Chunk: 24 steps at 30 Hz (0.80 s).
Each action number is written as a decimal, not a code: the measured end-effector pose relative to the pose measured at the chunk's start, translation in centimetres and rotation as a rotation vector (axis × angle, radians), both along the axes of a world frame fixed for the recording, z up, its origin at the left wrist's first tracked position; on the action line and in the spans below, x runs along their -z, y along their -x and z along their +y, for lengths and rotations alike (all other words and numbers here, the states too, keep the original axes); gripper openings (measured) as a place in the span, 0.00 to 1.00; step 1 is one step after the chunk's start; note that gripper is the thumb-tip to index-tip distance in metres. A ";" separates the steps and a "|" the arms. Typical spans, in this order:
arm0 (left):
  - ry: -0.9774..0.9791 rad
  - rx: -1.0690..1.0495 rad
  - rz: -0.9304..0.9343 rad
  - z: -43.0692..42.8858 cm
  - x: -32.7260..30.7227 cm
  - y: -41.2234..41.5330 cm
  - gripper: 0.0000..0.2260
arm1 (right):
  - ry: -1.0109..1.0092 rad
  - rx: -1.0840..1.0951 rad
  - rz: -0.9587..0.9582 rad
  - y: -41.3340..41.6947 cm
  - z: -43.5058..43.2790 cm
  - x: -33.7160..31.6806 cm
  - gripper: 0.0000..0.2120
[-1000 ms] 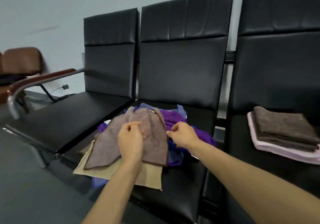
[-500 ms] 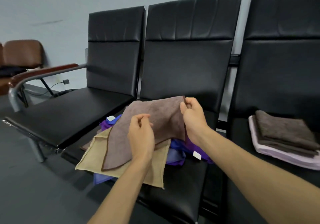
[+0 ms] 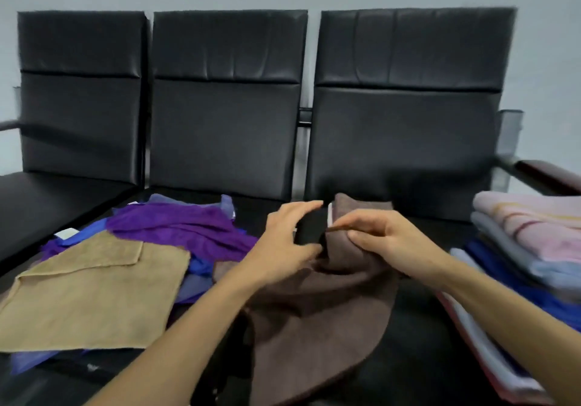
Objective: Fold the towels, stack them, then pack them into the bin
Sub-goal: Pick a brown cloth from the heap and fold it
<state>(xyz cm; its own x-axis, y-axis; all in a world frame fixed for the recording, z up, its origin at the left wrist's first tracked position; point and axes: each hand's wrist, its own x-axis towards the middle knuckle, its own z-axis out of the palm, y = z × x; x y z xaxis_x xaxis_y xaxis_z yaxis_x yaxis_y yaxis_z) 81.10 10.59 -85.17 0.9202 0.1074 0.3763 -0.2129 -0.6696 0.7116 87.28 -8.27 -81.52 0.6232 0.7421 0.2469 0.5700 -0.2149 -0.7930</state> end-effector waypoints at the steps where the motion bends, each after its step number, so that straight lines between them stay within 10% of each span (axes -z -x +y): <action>1: -0.087 0.104 0.023 -1.4 0.2 -0.5 0.28 | 0.006 -0.017 -0.014 -0.2 -1.8 0.1 0.14; 8: -0.060 0.313 0.119 -6.0 0.8 -3.2 0.06 | -0.083 0.030 -0.071 -1.5 -9.1 1.1 0.13; 19: -0.442 0.105 0.157 -2.6 0.1 -1.6 0.09 | 0.624 0.241 -0.477 -1.6 -13.9 1.9 0.17; 24: -0.269 -0.122 0.061 0.3 0.4 -1.2 0.05 | 0.620 0.269 -0.488 -1.5 -13.6 1.5 0.13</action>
<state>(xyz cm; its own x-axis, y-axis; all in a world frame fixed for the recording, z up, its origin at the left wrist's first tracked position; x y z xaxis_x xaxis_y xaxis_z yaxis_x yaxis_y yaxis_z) 82.26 10.84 -85.59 0.9285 0.1231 0.3503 -0.0810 -0.8536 0.5147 88.77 -21.89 -83.04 0.7279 0.6732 0.1307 0.6855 -0.7095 -0.1633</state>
